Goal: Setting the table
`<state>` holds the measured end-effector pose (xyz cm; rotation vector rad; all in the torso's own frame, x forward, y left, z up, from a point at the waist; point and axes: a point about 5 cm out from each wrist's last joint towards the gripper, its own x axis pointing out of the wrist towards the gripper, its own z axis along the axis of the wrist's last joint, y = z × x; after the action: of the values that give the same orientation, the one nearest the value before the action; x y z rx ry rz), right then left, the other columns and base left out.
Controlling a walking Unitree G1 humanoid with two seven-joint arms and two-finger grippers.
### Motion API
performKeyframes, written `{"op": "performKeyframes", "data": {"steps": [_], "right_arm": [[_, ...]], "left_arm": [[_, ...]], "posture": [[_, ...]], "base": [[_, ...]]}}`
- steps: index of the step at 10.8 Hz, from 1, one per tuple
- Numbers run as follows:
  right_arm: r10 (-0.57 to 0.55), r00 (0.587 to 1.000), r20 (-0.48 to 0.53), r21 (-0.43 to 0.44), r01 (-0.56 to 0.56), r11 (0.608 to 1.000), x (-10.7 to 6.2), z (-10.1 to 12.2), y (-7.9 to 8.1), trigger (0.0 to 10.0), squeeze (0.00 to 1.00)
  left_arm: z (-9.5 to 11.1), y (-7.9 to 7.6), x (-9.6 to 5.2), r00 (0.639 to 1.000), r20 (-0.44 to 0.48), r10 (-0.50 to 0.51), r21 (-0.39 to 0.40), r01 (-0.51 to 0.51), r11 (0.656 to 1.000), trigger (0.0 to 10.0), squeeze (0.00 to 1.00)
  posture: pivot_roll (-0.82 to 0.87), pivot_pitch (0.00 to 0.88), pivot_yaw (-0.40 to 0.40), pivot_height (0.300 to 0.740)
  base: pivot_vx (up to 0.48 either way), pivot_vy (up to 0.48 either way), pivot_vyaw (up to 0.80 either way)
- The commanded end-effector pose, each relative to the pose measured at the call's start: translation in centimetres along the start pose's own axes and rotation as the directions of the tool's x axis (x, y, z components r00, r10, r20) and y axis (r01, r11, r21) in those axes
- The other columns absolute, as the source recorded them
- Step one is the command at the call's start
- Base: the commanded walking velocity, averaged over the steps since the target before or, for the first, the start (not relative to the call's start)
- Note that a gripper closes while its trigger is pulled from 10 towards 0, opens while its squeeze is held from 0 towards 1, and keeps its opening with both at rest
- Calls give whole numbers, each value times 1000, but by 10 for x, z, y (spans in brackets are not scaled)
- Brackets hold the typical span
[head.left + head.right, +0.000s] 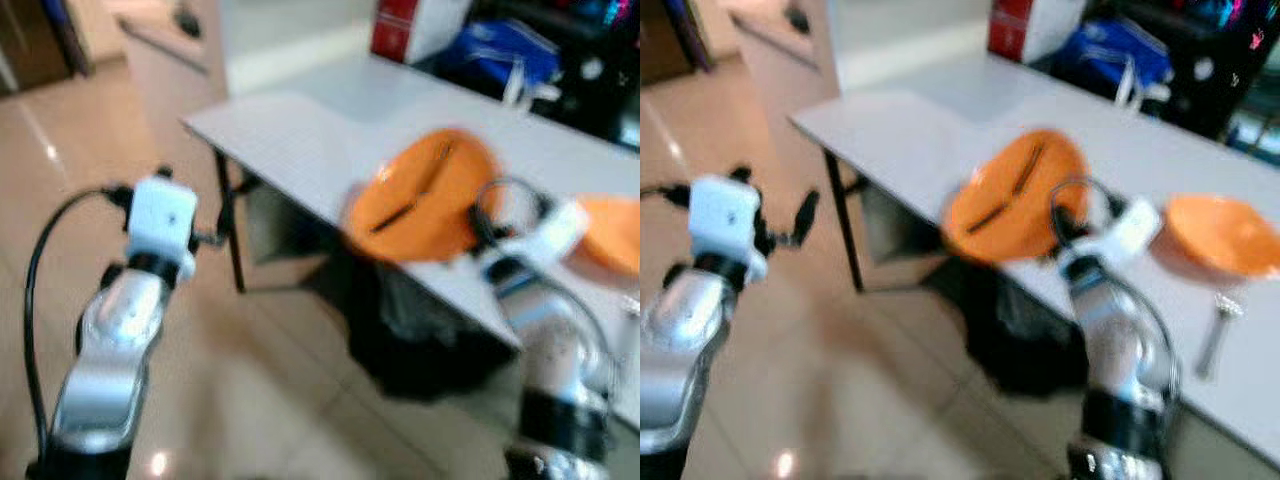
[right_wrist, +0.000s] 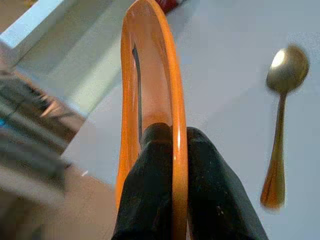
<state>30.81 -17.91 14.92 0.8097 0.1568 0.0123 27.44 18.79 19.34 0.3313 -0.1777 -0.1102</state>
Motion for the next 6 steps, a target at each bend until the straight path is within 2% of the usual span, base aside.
{"op": "performKeyframes", "data": {"steps": [1,2,3,4,6], "right_arm": [[8,1000,28,39,-9,999,-1,11,0,10000,0],[17,998,-54,132,-10,991,-4,7,-2,10000,0],[21,998,-62,154,-12,988,-4,7,-3,10000,0],[27,995,-94,262,-1,965,-6,10,-8,10000,0],[-18,992,-126,335,60,940,-6,9,-16,10000,0]], "left_arm": [[1,-2,0,1000,7,-12,-2,12,1000,10000,0],[0,-4,-2,999,1,-36,-57,36,998,10000,0],[-1,-5,-2,999,-2,-46,-87,46,995,10000,0],[7,-7,-7,991,48,-124,-141,130,981,10000,0],[3,-18,-20,956,20,-293,-173,292,941,10000,0]], "posture": [[98,0,-9,740],[97,0,-10,740],[97,0,-10,740],[94,0,-11,740],[95,0,-10,740]], "base": [[0,-480,0],[0,0,0],[0,0,0],[0,0,0],[0,0,0]]}}
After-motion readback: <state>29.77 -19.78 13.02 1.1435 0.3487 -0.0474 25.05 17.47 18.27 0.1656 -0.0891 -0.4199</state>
